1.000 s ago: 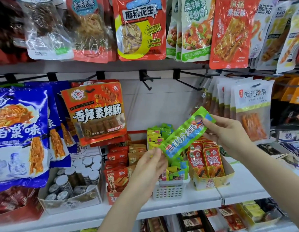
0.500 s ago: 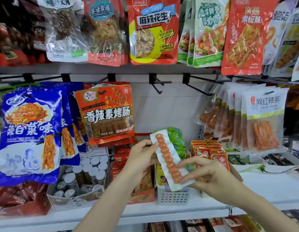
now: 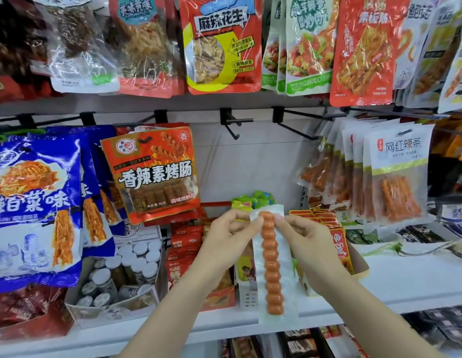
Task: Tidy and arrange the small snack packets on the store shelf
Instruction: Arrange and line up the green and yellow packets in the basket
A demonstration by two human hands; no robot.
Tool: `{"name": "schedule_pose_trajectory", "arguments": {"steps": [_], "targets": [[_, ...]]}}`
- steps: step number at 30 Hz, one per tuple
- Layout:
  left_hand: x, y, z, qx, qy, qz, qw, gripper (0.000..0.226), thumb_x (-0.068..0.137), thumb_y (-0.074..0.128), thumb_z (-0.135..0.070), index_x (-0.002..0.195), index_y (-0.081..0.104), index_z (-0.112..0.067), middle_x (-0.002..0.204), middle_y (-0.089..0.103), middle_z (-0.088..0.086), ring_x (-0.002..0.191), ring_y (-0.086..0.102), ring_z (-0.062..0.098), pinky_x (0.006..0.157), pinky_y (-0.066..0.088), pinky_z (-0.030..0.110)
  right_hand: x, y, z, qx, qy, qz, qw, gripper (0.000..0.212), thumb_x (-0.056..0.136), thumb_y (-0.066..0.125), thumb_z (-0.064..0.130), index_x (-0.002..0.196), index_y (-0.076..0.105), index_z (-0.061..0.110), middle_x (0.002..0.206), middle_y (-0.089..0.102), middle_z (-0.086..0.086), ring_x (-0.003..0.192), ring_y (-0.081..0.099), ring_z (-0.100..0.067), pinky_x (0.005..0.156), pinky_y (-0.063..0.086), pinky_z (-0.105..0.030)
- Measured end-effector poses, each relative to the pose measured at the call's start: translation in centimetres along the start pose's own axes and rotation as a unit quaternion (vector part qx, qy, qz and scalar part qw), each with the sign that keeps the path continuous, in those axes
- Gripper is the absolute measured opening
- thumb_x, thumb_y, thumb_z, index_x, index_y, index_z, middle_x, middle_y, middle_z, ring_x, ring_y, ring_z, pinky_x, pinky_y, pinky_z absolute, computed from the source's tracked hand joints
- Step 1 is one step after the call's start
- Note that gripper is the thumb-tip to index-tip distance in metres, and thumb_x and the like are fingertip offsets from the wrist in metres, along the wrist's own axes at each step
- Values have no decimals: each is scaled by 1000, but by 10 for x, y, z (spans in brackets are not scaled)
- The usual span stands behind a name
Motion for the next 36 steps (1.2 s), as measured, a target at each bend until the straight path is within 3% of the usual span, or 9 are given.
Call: {"name": "schedule_pose_trajectory", "arguments": {"steps": [8, 15, 20, 24, 27, 30, 32, 34, 36], "targets": [[-4, -4, -8, -114, -6, 28, 993, 22, 97, 58, -30, 84, 74, -21, 88, 73, 2, 79, 69, 12, 68, 56, 23, -17, 12, 5, 92, 51, 35, 994, 24, 86, 68, 34, 83, 78, 11, 78, 73, -5, 68, 66, -13, 61, 50, -24], [-9, -3, -8, -150, -21, 21, 988, 25, 98, 56, -28, 90, 78, -16, 96, 76, 9, 82, 72, 16, 69, 57, 24, -17, 10, 7, 102, 59, 33, 992, 32, 73, 71, 41, 84, 79, 12, 84, 75, -10, 73, 69, -19, 70, 56, -34], [-17, 6, -2, -51, 9, 5, 999, 16, 94, 65, -17, 100, 70, -4, 99, 74, 16, 85, 73, 25, 74, 59, 30, -16, 1, 9, 81, 5, 6, 997, 25, 78, 71, 39, 84, 79, 17, 83, 76, -7, 73, 72, -16, 62, 54, -24], [-14, 3, 3, -56, 5, -32, 998, 14, 96, 62, -12, 98, 69, 0, 93, 74, 16, 81, 71, 23, 70, 57, 28, -24, 2, -5, 86, 42, 81, 992, 33, 81, 69, 45, 95, 78, 17, 96, 75, -11, 87, 71, -24, 78, 56, -38], [-9, 5, 9, -36, -3, -57, 998, 14, 96, 62, -15, 99, 70, -4, 94, 76, 11, 89, 72, 24, 79, 59, 33, -35, 1, -13, 41, 15, 110, 993, 22, 84, 69, 37, 100, 78, 25, 99, 76, -2, 90, 71, -16, 79, 56, -30], [-9, 18, 17, 27, -16, -70, 997, 25, 93, 67, -21, 117, 67, -14, 107, 73, 3, 105, 68, 17, 95, 54, 34, -31, -19, -19, -24, -24, -16, 999, 11, 86, 71, 25, 89, 80, 32, 85, 76, 12, 75, 67, -6, 66, 50, -20], [-14, 37, 21, 16, -34, -13, 999, 37, 92, 66, -27, 128, 62, -17, 119, 69, 0, 113, 65, 13, 102, 50, 38, -31, -33, -16, -106, -95, -92, 986, 15, 87, 71, 20, 84, 77, 33, 74, 72, 18, 70, 63, -5, 63, 46, -16], [-19, 59, 24, -34, -56, 56, 996, 31, 95, 61, -34, 120, 66, -17, 117, 71, 4, 111, 66, 19, 103, 49, 46, -36, -35, -11, -190, -168, -102, 962, 16, 85, 73, 16, 90, 78, 31, 81, 70, 16, 75, 63, -1, 64, 47, -12], [-16, 67, 25, -41, -62, 34, 997, 30, 98, 57, -37, 108, 67, -11, 106, 73, 11, 101, 69, 23, 95, 52, 46, -42, -30, -10, -259, -202, -60, 943, 20, 81, 77, 17, 100, 78, 26, 95, 68, 15, 85, 63, 1, 72, 49, -13]]}}
Point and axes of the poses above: each hand's wrist, its own x-axis towards the middle knuckle, its own y-axis out of the palm, z = x × y, the point moved 5 cm from there along x, towards the middle knuckle
